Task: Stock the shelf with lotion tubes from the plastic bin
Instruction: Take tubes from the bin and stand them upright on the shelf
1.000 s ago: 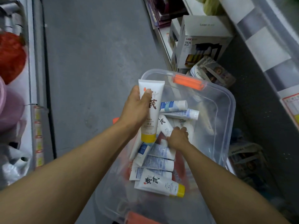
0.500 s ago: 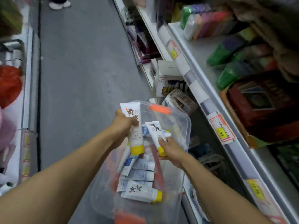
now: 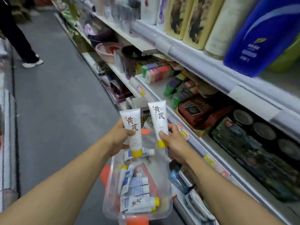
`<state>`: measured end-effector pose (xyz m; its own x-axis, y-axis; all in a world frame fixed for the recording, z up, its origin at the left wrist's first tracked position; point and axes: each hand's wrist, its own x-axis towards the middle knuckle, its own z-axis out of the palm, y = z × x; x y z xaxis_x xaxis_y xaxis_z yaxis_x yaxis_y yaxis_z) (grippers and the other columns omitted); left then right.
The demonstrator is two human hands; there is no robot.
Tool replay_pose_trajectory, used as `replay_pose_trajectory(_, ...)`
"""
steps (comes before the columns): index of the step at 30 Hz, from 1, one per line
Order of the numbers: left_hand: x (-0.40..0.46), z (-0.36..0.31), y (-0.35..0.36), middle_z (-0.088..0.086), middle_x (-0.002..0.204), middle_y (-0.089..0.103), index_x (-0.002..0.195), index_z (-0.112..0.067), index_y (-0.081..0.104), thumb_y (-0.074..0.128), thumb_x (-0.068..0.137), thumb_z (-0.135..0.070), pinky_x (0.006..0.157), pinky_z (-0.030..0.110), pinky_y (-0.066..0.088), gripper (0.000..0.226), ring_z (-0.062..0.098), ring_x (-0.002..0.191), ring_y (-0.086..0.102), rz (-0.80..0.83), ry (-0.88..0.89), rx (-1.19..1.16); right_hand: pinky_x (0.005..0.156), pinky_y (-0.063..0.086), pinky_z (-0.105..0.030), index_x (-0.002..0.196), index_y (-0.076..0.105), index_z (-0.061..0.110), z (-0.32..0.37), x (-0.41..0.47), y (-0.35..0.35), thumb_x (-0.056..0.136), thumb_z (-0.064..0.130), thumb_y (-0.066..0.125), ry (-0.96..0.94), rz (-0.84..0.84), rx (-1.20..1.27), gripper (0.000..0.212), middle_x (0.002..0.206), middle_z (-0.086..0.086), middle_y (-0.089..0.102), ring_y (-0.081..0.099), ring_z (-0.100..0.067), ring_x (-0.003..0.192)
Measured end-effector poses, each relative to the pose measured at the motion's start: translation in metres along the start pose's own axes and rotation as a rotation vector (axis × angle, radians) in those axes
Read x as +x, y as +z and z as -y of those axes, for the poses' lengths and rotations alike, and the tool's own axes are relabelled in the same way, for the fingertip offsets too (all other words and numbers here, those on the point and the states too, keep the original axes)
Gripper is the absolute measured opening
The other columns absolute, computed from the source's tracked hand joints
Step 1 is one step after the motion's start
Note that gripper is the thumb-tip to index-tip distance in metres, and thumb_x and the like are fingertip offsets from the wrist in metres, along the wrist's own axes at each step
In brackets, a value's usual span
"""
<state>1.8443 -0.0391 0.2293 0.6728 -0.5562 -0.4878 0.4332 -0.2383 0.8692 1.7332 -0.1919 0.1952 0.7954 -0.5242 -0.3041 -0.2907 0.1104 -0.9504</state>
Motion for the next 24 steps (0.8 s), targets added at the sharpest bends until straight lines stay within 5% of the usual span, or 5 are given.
replay_pose_trajectory(6, -0.058, -0.031, 0.020, -0.005, 0.099, 0.060, 0.118, -0.028, 0.042, 0.045, 0.093, 0.004, 0.071, 0.037, 0.043, 0.040, 0.017, 0.088, 0.057, 0.118, 0.125, 0.037, 0.068, 0.049, -0.029, 0.109, 0.035, 0.012, 0.050, -0.073, -0.011, 0.089, -0.004, 0.054, -0.154, -0.147, 0.088, 0.031, 0.106, -0.007, 0.057, 0.057, -0.015, 0.087)
replay_pose_trajectory(10, -0.088, -0.051, 0.041, 0.002, 0.108, 0.058, 0.121, -0.023, 0.040, 0.045, 0.093, 0.003, 0.070, 0.039, 0.044, 0.038, 0.024, 0.098, 0.054, 0.209, 0.199, 0.076, 0.088, 0.048, -0.042, 0.125, 0.032, 0.016, 0.078, -0.116, -0.029, 0.091, 0.000, 0.051, -0.176, -0.227, 0.166, 0.042, 0.120, -0.007, 0.054, 0.055, -0.027, 0.109)
replay_pose_trajectory(13, -0.107, -0.063, 0.062, 0.006, 0.112, 0.056, 0.123, -0.019, 0.039, 0.044, 0.093, 0.004, 0.069, 0.039, 0.044, 0.038, 0.025, 0.096, 0.053, 0.254, 0.242, 0.112, 0.086, 0.051, -0.041, 0.134, 0.033, 0.014, 0.094, -0.148, -0.047, 0.092, 0.001, 0.051, -0.213, -0.312, 0.174, 0.048, 0.120, -0.006, 0.053, 0.056, -0.027, 0.109)
replay_pose_trajectory(18, -0.134, -0.077, 0.105, 0.010, 0.112, 0.059, 0.116, -0.014, 0.046, 0.047, 0.090, 0.008, 0.083, 0.054, 0.049, 0.034, 0.030, 0.102, 0.056, 0.343, 0.329, 0.147, 0.082, 0.052, -0.039, 0.130, 0.035, 0.013, 0.104, -0.199, -0.088, 0.088, -0.002, 0.057, -0.259, -0.492, 0.153, 0.050, 0.122, -0.009, 0.056, 0.058, -0.023, 0.105)
replay_pose_trajectory(24, -0.168, -0.088, 0.171, 0.009, 0.113, 0.060, 0.114, -0.018, 0.046, 0.050, 0.089, 0.006, 0.074, 0.045, 0.051, 0.035, 0.030, 0.108, 0.058, 0.479, 0.402, 0.218, 0.091, 0.049, -0.041, 0.122, 0.035, 0.017, 0.111, -0.258, -0.140, 0.088, 0.001, 0.059, -0.309, -0.666, 0.111, 0.045, 0.122, -0.007, 0.056, 0.056, -0.024, 0.110)
